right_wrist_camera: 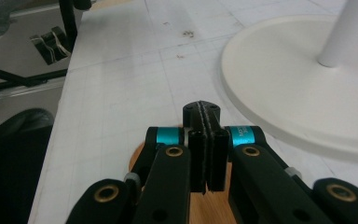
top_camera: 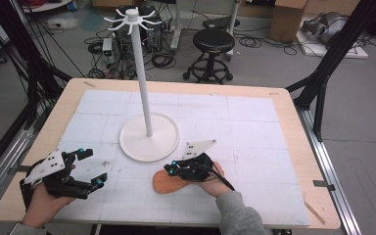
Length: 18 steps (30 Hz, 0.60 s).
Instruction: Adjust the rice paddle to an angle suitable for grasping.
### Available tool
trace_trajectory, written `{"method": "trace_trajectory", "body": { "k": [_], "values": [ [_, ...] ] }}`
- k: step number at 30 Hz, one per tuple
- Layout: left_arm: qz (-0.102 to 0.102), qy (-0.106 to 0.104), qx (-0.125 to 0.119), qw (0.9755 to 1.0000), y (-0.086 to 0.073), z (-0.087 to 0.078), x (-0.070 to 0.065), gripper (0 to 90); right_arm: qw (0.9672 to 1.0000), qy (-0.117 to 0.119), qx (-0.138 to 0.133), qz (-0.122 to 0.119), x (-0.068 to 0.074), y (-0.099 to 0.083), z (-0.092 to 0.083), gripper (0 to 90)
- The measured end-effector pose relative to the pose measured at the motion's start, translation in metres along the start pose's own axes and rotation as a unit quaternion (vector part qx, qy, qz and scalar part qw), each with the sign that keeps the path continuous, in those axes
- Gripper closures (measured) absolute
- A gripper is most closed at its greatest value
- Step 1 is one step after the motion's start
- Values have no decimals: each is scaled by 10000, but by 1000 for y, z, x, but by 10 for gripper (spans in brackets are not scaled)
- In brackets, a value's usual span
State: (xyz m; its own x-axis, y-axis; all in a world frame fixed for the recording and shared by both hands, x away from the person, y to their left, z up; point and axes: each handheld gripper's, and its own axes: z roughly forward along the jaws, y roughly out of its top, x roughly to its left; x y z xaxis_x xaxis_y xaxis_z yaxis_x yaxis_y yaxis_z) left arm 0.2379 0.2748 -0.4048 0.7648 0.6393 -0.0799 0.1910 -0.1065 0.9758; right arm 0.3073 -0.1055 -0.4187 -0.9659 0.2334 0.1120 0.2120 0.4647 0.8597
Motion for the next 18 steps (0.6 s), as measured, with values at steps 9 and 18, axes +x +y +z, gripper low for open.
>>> {"method": "trace_trajectory", "body": {
  "k": [9,18],
  "values": [
    [-38,18,-36,10000,-1,-4,1,18,9985,177,504,85,-3,12,36,900],
    [-56,12,-5,10000,-3,-3,1,18,9972,37,708,253,-10,13,47,900]
  ]
}}
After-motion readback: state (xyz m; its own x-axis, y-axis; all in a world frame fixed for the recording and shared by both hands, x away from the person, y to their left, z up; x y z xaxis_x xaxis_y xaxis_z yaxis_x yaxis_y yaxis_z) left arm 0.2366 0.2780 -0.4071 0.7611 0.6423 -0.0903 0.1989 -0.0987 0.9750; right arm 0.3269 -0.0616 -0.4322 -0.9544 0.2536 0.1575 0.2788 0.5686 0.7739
